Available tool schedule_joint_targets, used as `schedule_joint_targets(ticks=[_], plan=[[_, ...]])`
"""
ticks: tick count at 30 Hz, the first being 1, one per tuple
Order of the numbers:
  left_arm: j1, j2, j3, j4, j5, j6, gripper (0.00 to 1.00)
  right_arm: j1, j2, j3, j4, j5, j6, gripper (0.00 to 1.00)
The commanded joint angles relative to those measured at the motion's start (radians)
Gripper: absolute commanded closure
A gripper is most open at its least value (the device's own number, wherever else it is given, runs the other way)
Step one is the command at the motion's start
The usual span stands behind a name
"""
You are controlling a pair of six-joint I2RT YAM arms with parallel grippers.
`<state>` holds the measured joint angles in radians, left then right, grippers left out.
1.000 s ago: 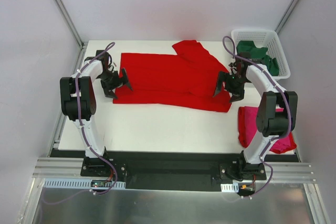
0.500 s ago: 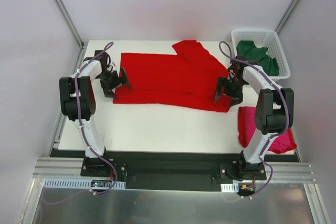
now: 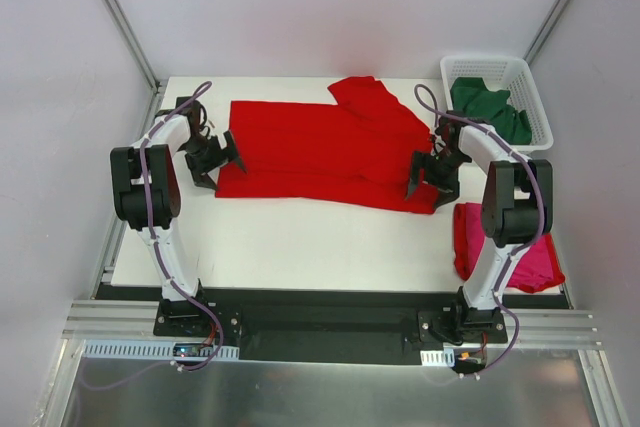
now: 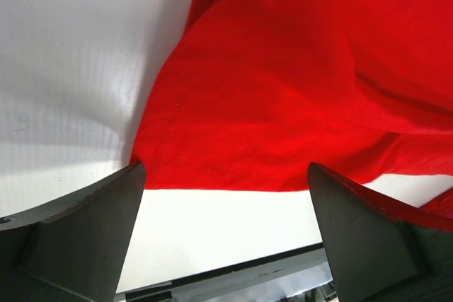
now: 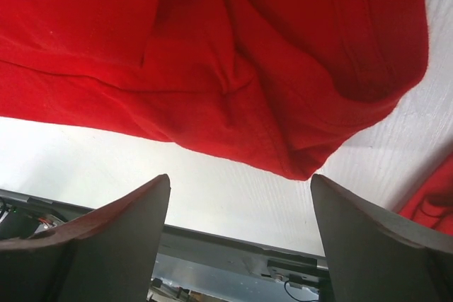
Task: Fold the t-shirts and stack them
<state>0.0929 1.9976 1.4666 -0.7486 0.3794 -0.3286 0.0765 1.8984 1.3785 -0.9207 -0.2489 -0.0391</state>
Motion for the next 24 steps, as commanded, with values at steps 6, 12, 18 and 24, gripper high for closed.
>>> schedule_joint_targets(ticks=[6,12,18,24], plan=[[0.008,-0.011,0.012,-0.075,-0.103,0.025,0.01,-0.004,0.019,0.048,-0.044,0.020,-0.027,0.17],[0.011,0.001,0.029,-0.086,-0.094,0.025,0.01,-0.003,0.024,0.062,-0.050,0.013,-0.028,0.18],[0.010,0.039,0.058,-0.081,-0.039,0.023,0.02,-0.003,0.024,0.067,-0.052,0.011,-0.027,0.20],[0.010,0.049,0.046,-0.074,-0.039,0.029,0.15,-0.003,0.025,0.053,-0.044,0.011,-0.035,0.41]])
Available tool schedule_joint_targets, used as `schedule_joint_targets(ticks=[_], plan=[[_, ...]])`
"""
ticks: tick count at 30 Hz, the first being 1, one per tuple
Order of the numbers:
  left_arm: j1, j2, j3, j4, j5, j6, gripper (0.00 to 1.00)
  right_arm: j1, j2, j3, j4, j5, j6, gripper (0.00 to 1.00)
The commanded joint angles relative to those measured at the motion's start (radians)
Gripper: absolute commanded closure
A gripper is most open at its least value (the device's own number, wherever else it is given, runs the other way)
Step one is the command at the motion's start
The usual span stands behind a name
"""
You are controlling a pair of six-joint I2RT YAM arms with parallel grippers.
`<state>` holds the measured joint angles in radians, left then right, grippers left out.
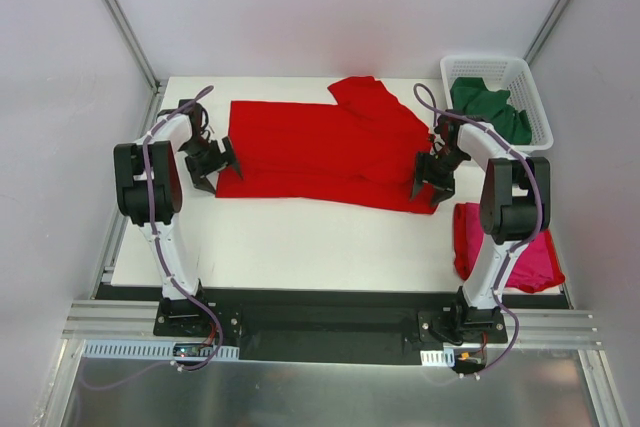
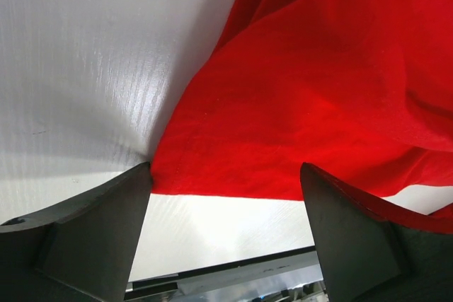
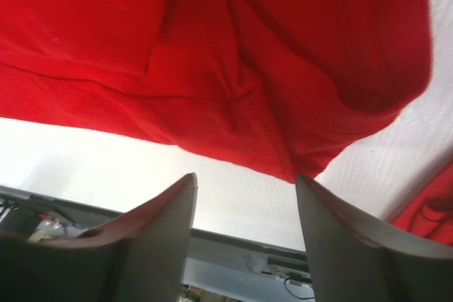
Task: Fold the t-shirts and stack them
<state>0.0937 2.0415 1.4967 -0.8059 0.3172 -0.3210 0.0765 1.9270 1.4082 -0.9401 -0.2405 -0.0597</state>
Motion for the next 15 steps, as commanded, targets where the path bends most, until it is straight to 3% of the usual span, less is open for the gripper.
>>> schedule_joint_targets(ticks=[1,5,6,10,11,15], plan=[[0.011,0.006,0.010,-0.012,0.020,0.023,0.19,-0.001,-0.003,0.023,-0.025,0.006,-0.014,0.42],[0.009,0.009,-0.004,-0.003,0.022,0.028,0.33,-0.003,0.001,0.018,-0.019,0.001,-0.014,0.54],[0.011,0.009,-0.006,-0.001,0.022,0.027,0.44,-0.003,0.000,0.017,-0.020,0.001,-0.014,0.61],[0.009,0.005,-0.012,0.001,0.016,0.030,0.69,-0.003,-0.002,0.020,-0.022,0.000,-0.015,0.69],[0.011,0.005,-0.012,0.001,0.016,0.031,0.71,-0.003,0.001,0.021,-0.022,0.001,-0.015,0.73],[0.011,0.003,-0.021,0.001,0.020,0.036,0.87,-0.001,0.003,0.023,-0.025,0.003,-0.015,0.95]])
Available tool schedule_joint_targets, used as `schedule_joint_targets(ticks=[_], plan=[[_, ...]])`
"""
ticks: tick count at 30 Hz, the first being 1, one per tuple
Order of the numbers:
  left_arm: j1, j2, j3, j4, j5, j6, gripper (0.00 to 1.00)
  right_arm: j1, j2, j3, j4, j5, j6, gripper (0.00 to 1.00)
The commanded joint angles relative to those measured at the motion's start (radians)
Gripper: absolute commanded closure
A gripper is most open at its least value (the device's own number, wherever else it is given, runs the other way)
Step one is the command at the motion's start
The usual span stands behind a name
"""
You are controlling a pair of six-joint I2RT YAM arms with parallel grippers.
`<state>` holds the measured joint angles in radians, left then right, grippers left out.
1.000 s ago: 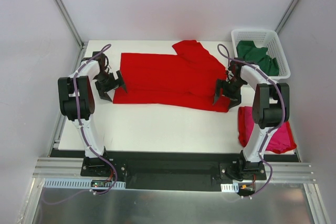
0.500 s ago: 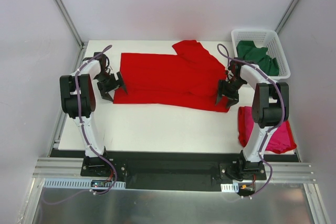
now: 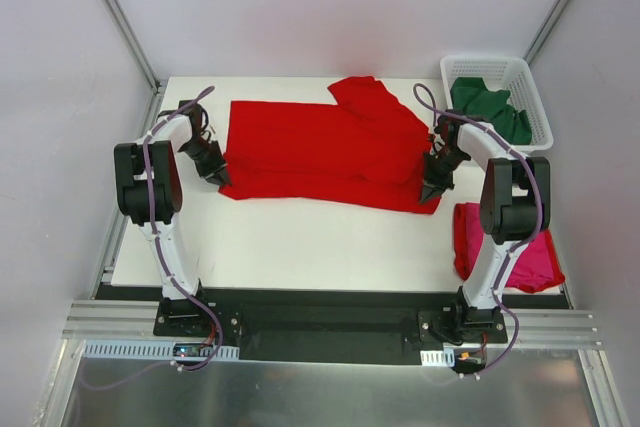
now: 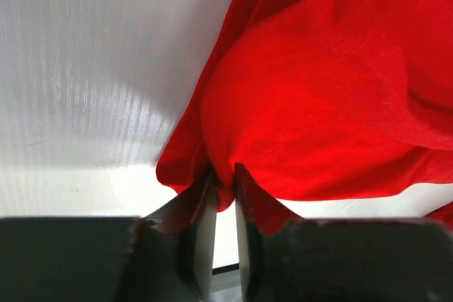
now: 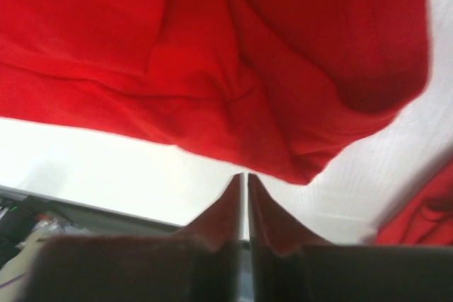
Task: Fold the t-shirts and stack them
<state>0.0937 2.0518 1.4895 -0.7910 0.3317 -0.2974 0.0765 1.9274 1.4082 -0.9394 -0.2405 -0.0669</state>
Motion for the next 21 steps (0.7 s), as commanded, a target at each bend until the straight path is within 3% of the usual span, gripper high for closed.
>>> schedule_joint_targets(ticks=[1,3,16,18,19,21], plan=[[0.011,-0.013,-0.018,-0.014,0.004,0.012,0.93,-0.004,0.001,0.021,-0.027,0.006,-0.008,0.99],[0.011,-0.022,-0.029,-0.014,0.003,0.011,1.00,-0.003,-0.004,0.017,-0.027,0.006,-0.010,0.99],[0.009,-0.108,-0.090,-0.013,-0.019,0.009,1.00,-0.003,-0.056,-0.035,-0.032,0.046,-0.011,0.99],[0.011,-0.113,-0.094,-0.013,-0.025,0.012,1.00,-0.003,-0.065,-0.035,-0.038,0.088,-0.008,0.65],[0.011,-0.113,-0.092,-0.013,-0.025,0.012,1.00,-0.003,-0.074,-0.035,-0.038,0.104,-0.008,0.54],[0.009,-0.111,-0.089,-0.014,-0.017,0.012,1.00,-0.006,-0.077,-0.031,-0.038,0.133,-0.008,0.46]])
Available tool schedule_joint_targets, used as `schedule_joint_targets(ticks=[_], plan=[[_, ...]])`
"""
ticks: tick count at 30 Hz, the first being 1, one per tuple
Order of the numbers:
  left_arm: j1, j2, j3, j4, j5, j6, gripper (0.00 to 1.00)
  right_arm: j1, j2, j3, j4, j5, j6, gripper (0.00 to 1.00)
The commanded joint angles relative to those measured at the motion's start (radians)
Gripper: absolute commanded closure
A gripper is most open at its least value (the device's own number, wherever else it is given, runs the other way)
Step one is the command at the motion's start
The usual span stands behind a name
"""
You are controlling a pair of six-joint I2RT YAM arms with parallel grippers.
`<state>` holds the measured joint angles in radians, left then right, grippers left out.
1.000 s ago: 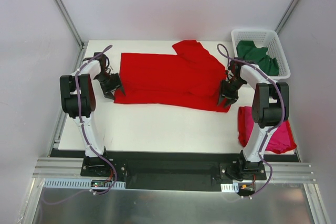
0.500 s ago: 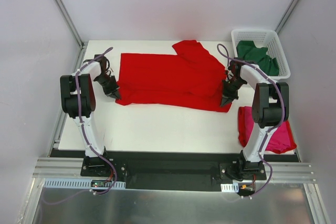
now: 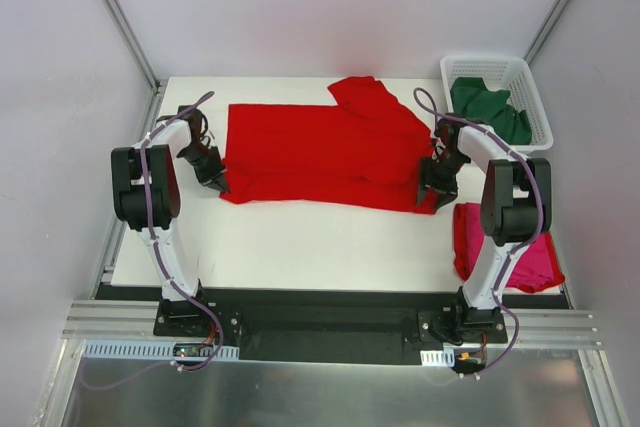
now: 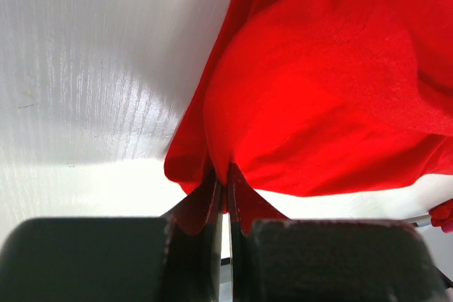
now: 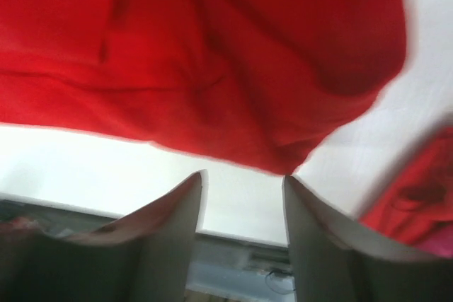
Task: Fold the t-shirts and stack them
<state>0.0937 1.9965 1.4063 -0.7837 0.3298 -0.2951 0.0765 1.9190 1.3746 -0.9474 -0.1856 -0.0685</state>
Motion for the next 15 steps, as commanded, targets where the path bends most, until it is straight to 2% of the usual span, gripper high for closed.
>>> schedule_joint_targets(ticks=[1,10,15], plan=[[0.009,-0.053,-0.004,-0.022,-0.014,0.010,1.00,-0.004,-0.069,0.004,-0.028,0.086,-0.007,0.45],[0.011,-0.044,0.000,-0.022,-0.006,0.013,1.00,-0.003,-0.029,0.004,0.019,0.086,-0.017,0.49],[0.009,-0.044,0.002,-0.022,-0.006,0.016,1.00,-0.003,0.020,0.011,0.030,0.054,-0.017,0.55]])
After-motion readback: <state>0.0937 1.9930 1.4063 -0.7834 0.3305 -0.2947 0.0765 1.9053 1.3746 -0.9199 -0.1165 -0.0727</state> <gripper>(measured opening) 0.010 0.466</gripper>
